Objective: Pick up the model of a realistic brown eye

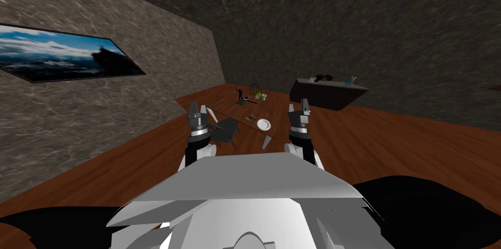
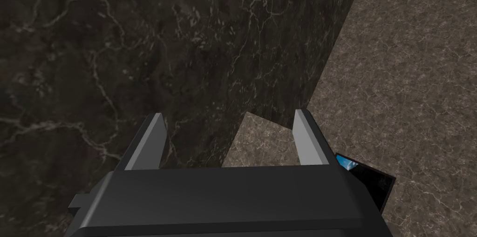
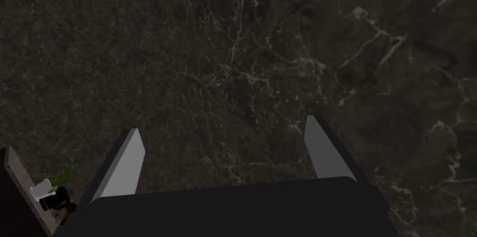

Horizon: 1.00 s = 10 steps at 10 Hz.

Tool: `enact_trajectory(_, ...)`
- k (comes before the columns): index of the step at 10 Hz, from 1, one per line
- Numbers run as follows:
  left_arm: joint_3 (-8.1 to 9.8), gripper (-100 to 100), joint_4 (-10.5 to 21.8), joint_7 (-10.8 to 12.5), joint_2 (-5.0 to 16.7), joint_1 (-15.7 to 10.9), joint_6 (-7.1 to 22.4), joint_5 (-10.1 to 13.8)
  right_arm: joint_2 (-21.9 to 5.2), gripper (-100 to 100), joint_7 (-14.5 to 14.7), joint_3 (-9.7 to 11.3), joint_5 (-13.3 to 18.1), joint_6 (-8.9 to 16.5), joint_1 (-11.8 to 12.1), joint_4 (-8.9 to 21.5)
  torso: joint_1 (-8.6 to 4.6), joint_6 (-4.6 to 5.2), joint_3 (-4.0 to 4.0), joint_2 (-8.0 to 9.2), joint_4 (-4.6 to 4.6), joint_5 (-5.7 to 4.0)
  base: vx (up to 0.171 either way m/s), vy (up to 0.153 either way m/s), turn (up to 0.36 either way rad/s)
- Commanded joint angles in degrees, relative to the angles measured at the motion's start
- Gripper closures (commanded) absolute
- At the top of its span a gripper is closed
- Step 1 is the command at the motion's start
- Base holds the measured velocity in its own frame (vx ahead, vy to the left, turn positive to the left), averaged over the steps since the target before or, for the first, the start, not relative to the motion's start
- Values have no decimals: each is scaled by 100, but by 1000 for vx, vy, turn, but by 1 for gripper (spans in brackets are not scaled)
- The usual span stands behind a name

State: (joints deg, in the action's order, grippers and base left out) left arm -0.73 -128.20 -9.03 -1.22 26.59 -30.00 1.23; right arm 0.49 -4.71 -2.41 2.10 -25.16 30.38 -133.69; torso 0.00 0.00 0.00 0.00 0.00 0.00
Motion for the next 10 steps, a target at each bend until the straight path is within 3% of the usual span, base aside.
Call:
enact_trajectory(1, 0, 0, 0, 0, 0, 0, 0, 0, -237, -100, 15, 50, 25, -3, 28, 111, 0, 0, 0, 0, 0, 0, -16, 13, 68)
enact_trajectory(3, -1, 0, 0, 0, 0, -1, 0, 0, -582, -100, 52, 168, 83, -16, 92, 358, 8, -2, 6, 11, 2, 1, -42, 30, 124)
enact_trajectory(4, -1, 0, 0, 0, 0, -1, 0, 0, -626, -100, 52, 168, 83, -16, 92, 358, 11, -1, 9, 16, 3, 2, -39, 18, 17)
enact_trajectory(6, -1, 0, 0, 0, 0, -1, 0, 0, -1002, -100, 108, 346, 171, -40, 183, 710, 8, -2, 9, 17, 3, 1, -53, 35, 134)
enact_trajectory(7, -1, 0, 0, 0, 0, -1, 0, 0, -1082, -100, 108, 346, 171, -40, 183, 710, 13, -1, 12, 22, 5, 3, -44, 29, 47)
enact_trajectory(9, -1, 0, 0, 0, 0, -1, 0, 0, -1468, -100, 183, 567, 282, -71, 290, 1126, 12, -2, 10, 17, 4, 2, -51, 42, 153)
enact_trajectory(10, -1, 0, 0, 0, 0, -1, 0, 0, -1582, -100, 183, 567, 282, -71, 290, 1151, 14, -1, 12, 21, 4, 3, -54, 41, 82)
